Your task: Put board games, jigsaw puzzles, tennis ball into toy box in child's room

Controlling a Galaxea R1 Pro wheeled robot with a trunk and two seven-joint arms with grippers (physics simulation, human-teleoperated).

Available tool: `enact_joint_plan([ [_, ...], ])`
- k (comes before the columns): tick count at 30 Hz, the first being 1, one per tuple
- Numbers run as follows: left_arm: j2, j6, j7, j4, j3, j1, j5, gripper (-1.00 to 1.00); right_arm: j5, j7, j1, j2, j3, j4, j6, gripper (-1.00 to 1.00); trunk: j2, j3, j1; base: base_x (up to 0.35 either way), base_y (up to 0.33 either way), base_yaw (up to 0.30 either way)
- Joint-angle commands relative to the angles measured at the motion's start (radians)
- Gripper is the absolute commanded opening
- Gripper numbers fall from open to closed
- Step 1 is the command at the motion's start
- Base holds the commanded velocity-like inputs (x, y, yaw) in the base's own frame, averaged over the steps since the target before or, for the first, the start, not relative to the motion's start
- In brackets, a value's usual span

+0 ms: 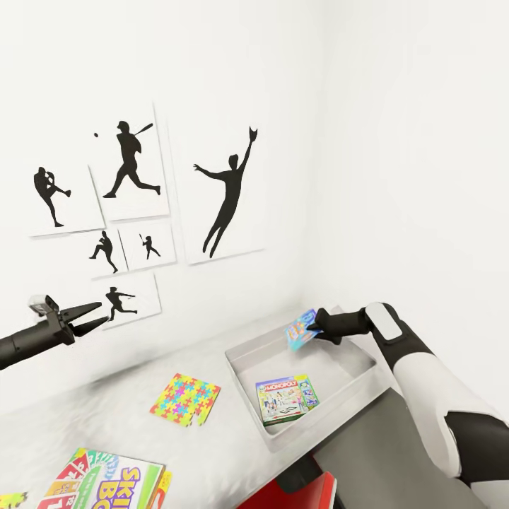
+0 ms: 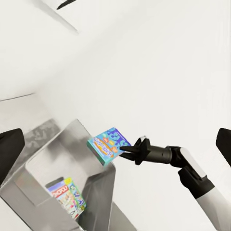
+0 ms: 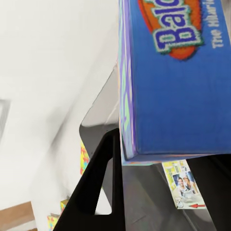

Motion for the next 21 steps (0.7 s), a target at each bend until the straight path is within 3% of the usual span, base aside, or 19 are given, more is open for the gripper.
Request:
enact_joint_plan([
  [1, 0.0, 0.011, -0.003, 0.0, 0.0, -0.009, 0.0, 1.0, -0.008, -0.007, -0.006, 0.0, -0.002, 0.001, 0.004, -1.0, -0.002, -0.002, 0.001, 0.0, 0.0, 0.0],
  [17, 0.0, 0.011, -0.002, 0.0, -0.001, -0.044, 0.0, 1.0, -0.006, -0.011, -0.044, 0.001, -0.001, 0.079, -0.032, -1.0, -0.002, -0.002, 0.001, 0.0, 0.0, 0.0],
  [21, 0.023, 0.007, 0.006, 0.023, -0.002, -0.055, -0.009, 1.0, 0.003, -0.034, -0.035, 0.024, 0.001, 0.057, -0.054, -1.0, -0.002, -0.002, 0.001, 0.0, 0.0, 0.0],
])
